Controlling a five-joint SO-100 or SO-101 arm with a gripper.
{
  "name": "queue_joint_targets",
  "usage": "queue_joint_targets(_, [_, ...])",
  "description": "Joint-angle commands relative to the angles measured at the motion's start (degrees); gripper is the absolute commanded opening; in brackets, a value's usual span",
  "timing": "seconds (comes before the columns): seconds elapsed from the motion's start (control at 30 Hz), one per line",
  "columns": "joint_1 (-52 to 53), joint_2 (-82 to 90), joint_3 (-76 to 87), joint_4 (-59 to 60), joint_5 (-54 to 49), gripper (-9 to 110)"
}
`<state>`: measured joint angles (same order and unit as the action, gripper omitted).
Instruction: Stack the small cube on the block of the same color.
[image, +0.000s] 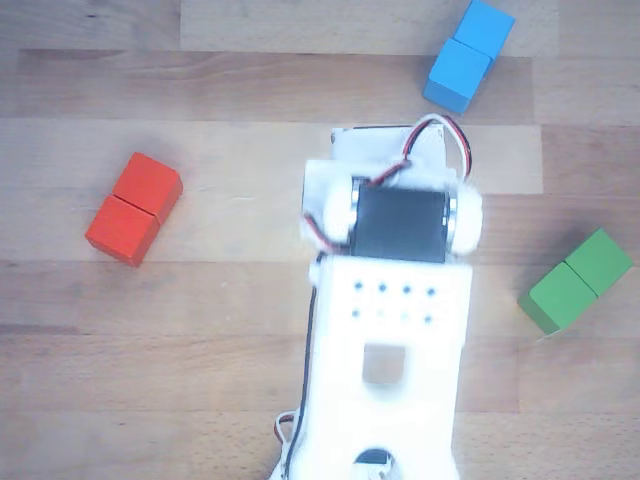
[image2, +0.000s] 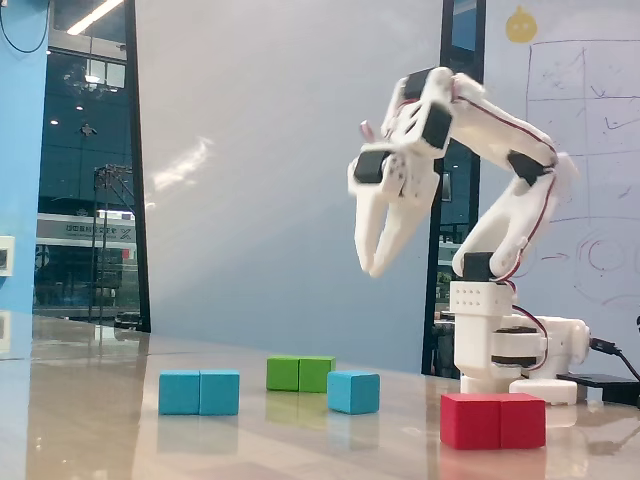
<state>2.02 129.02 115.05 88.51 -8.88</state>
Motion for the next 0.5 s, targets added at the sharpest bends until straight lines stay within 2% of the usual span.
queue_joint_targets(0.0, [0.0, -5.2, -5.4, 2.4, 0.4, 0])
queue_joint_targets(0.17, [0.0, -8.5, -1.5, 0.4, 0.4, 0])
queue_joint_targets(0.47, [0.1, -10.9, 8.4, -12.4, -0.2, 0])
